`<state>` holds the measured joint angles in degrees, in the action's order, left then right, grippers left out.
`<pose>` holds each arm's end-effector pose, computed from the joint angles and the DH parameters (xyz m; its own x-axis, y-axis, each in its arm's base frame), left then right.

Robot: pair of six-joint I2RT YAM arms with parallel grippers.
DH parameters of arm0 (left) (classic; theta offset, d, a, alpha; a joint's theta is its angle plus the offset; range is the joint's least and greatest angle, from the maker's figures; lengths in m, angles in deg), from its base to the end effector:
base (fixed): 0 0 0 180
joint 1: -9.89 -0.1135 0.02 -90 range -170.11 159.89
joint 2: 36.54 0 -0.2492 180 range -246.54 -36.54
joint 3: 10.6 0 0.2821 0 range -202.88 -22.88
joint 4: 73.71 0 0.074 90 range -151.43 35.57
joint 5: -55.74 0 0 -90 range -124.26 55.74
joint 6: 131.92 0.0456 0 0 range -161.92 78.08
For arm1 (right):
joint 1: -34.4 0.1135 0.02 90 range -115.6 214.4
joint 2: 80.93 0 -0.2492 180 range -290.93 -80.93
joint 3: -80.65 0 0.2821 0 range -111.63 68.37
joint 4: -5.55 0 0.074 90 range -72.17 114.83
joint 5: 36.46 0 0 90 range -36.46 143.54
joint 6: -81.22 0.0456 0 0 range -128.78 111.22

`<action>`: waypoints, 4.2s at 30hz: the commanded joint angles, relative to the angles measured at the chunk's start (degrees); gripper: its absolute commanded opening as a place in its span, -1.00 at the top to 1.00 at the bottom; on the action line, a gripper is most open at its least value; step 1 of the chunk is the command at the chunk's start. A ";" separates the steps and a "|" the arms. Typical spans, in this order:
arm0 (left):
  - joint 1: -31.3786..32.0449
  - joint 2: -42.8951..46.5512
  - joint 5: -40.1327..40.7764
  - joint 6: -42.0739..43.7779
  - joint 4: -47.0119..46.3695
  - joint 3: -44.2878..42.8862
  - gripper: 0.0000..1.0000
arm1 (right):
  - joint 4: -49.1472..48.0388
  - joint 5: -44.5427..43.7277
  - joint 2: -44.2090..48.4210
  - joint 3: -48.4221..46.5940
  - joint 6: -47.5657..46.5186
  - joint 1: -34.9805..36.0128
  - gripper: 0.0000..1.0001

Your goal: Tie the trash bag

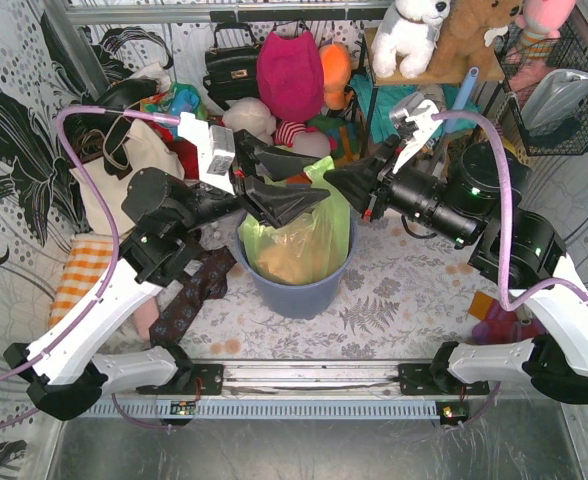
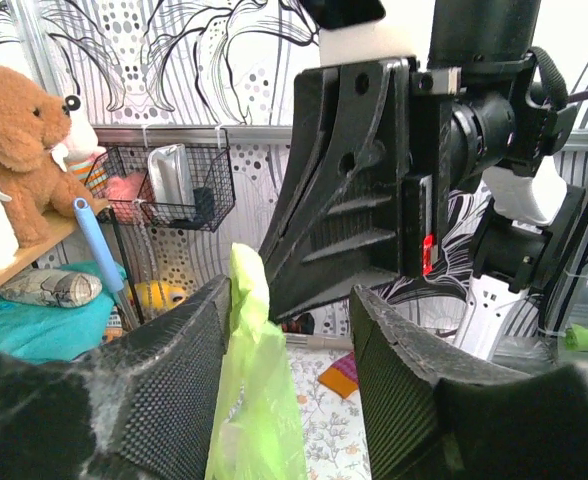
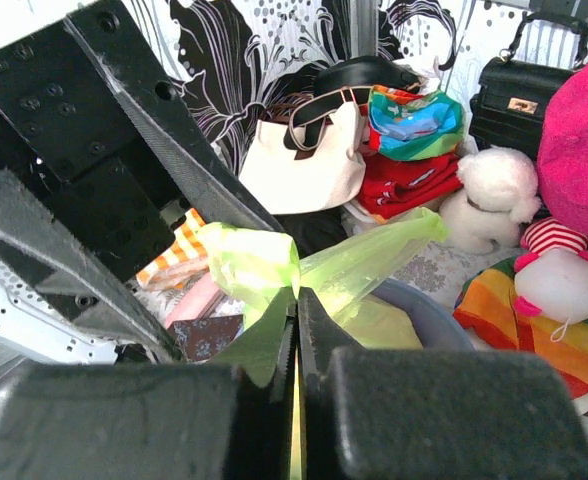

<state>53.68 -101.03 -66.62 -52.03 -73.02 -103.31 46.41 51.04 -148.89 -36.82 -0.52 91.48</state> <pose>0.1715 -0.1983 0.5238 0.1657 -0.3643 -0.9164 0.9713 0.2208 0.0879 0.1255 0.1902 0.5770 -0.0362 0.2081 -0.9774 -0.8185 0.5550 0.1485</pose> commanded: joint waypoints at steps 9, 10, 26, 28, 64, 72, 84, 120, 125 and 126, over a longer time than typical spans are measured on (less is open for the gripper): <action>-0.01 -1.04 1.63 0.57 3.19 -3.04 0.01 | 0.44 2.68 0.63 -0.36 -1.66 -0.18 1.00; -0.02 -1.09 2.27 0.69 3.43 -3.07 0.01 | 0.43 2.66 0.62 -0.42 -1.65 -0.13 1.00; 0.01 -0.66 5.12 -0.85 0.65 -2.03 0.26 | 1.47 2.85 -0.31 -1.24 -1.48 -0.17 1.00; 0.06 -0.68 5.22 -0.88 0.68 -2.10 0.27 | 1.48 2.92 -0.41 -1.23 -1.48 -0.13 1.00; 0.05 -0.07 6.27 -1.37 0.36 0.84 0.29 | 3.74 -1.50 1.16 -5.93 -1.10 -0.18 0.25; 0.03 0.20 5.17 -1.10 -0.10 1.16 0.04 | 3.04 -4.99 -1.04 -9.55 -1.54 -0.14 0.16; 0.06 -3.16 6.02 -1.23 1.17 -3.84 0.30 | 2.67 -6.61 -2.68 -11.69 -0.73 -0.13 0.27; 0.06 -1.40 -0.45 -8.79 -10.12 1.57 1.00 | 16.93 9.68 -27.11 -33.73 9.72 -19.90 0.05; 0.05 -1.80 -3.13 -10.36 -12.91 1.61 0.98 | 15.32 17.06 -30.41 -32.48 10.72 -21.87 -0.04; -0.01 -2.08 -3.79 -10.30 -12.62 1.28 0.97 | 15.21 18.49 -30.68 -32.45 10.62 -22.06 -0.05</action>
<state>53.77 -103.59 -67.32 -60.64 -80.06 -101.51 63.78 60.52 -178.11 -69.50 8.57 70.45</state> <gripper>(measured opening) 0.011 0.514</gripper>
